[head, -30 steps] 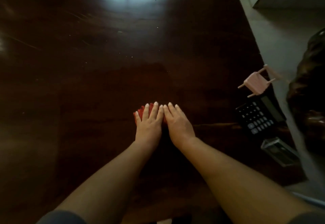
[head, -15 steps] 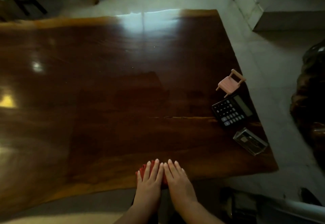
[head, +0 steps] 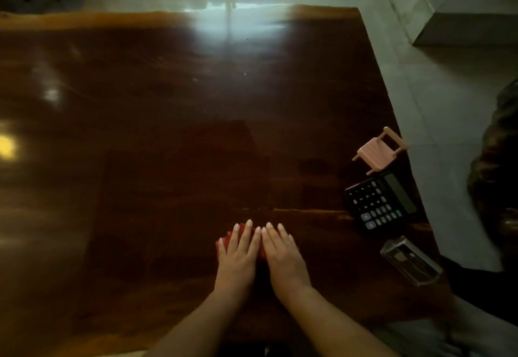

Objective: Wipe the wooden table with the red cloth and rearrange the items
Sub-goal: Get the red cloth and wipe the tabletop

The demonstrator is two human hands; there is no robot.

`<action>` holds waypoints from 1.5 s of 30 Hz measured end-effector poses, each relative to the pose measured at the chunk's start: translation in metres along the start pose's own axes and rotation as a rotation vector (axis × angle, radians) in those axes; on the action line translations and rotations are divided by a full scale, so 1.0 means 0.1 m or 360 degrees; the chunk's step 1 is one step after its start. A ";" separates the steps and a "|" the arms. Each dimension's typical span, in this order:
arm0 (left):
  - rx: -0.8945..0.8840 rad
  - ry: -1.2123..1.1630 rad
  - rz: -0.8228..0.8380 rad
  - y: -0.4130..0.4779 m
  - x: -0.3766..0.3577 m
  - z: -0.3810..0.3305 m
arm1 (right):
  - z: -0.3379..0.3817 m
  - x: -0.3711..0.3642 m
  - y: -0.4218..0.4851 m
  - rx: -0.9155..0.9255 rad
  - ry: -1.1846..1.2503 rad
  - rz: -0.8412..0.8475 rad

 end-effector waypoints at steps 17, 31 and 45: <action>-0.0260 -0.0054 -0.0435 2.44 1.14 -0.67 | -1.19 0.98 2.17 -0.0232 -0.0025 -0.0273; -0.0279 0.0008 -0.0447 2.43 1.13 -0.95 | -1.44 1.08 2.05 -0.0303 0.0040 -0.0283; -0.0194 0.0081 -0.0158 0.30 -0.04 -1.22 | -1.11 0.33 -0.27 -0.0188 -0.0043 -0.0143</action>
Point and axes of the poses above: each hand's wrist, its own y-axis towards the middle knuckle, its own x-axis out of the back of the hand, z = x × y, the point moved 2 cm from there along y, towards the middle knuckle, and after that the axes turned 9 degrees about x, right-handed, at the moved point
